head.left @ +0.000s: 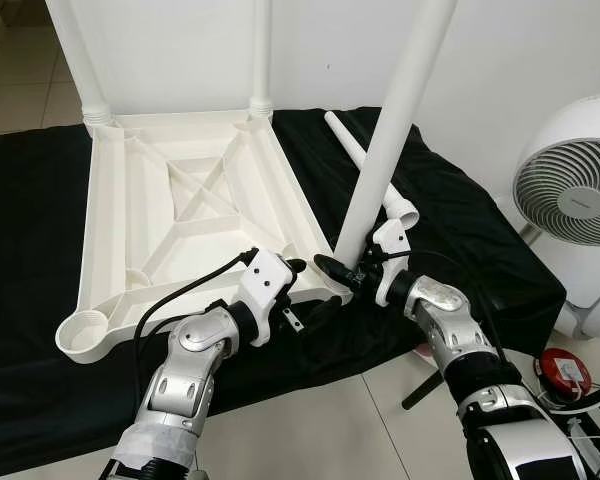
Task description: Building children table
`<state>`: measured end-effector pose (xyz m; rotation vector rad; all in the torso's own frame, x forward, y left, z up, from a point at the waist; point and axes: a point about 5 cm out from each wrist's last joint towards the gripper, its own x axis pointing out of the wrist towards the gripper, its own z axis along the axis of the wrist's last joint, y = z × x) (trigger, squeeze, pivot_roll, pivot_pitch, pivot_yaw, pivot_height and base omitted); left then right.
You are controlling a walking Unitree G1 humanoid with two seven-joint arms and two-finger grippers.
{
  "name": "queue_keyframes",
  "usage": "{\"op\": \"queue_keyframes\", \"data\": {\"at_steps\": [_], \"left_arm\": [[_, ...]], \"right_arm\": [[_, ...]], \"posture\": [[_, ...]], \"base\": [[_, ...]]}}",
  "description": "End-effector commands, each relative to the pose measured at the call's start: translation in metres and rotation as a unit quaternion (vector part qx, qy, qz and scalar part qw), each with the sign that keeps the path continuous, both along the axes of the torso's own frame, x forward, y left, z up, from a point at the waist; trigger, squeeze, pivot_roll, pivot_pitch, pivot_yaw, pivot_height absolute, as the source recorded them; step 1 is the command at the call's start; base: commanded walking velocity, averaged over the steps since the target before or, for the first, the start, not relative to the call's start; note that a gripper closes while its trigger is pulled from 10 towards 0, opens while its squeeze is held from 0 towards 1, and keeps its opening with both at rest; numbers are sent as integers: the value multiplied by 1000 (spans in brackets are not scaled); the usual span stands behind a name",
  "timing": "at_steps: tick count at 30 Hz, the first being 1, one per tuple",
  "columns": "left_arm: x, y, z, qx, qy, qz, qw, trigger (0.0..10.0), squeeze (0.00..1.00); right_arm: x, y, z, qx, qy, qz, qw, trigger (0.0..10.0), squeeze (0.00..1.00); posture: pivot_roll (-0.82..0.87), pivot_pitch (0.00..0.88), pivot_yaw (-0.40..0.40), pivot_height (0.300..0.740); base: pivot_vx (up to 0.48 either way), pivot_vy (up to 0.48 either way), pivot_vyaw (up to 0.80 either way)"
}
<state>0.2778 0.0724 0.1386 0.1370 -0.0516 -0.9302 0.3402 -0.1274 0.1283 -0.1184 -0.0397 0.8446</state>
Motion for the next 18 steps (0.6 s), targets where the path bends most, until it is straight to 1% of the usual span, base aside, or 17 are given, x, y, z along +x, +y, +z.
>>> {"op": "queue_keyframes", "data": {"at_steps": [1,3,4,5,6,7,8,9,11,13,14,15,16,17,18], "left_arm": [[3,3,-3,0,2,70,998,10000,0],[3,3,-3,-1,2,70,998,10000,0],[3,3,-3,-1,2,69,998,10000,0],[3,3,-3,-1,3,68,998,10000,0],[2,3,-3,-1,3,68,998,10000,0],[1,3,-3,-1,3,68,998,10000,0],[1,3,-3,-1,3,68,998,10000,0],[1,3,-3,-1,3,69,998,10000,0],[1,3,-3,-1,3,69,998,10000,0],[0,3,-4,-1,4,69,998,10000,0],[0,3,-4,-1,4,69,998,10000,0],[0,3,-4,0,4,69,998,10000,0],[0,3,-4,0,4,69,998,10000,0],[1,3,-4,0,3,69,998,10000,0],[1,3,-4,0,3,69,998,10000,0]], "right_arm": [[-4,1,-10,-2,20,-6,1000,10000,0],[-4,0,-10,-1,20,-11,1000,10000,0],[-4,0,-10,-5,18,-29,999,10000,0],[-3,0,-11,-4,18,-70,997,10000,0],[-2,0,-11,-3,17,-98,995,10000,0],[-4,1,-13,5,22,-132,991,10000,0],[-5,3,-14,11,27,-151,988,10000,0],[-7,5,-16,27,39,-186,981,10000,0],[-7,5,-16,27,39,-186,981,10000,0],[-12,12,-20,46,54,-233,970,10000,0],[-12,12,-20,46,54,-233,970,10000,0],[-15,15,-21,52,57,-251,965,10000,0],[-15,15,-21,52,57,-251,965,10000,0],[-18,20,-23,59,59,-274,958,10000,0],[-18,20,-23,59,59,-274,958,10000,0]], "posture": [[0,0,-70,740],[0,0,-70,740],[-1,0,-70,740],[1,0,-74,740],[1,0,-74,740],[2,0,-78,740],[2,0,-78,740],[0,0,-77,740],[0,0,-77,740],[-1,0,-81,740],[-1,0,-81,740],[-1,0,-82,740],[-1,0,-82,740],[-1,0,-83,740],[-1,0,-83,740]], "base": [[0,0,0],[0,0,0],[0,0,0],[0,0,0],[0,0,0],[0,0,0],[0,0,0],[0,0,0],[0,0,0],[0,0,0],[0,0,0],[0,0,0],[0,0,0],[0,0,0],[0,0,0]]}}
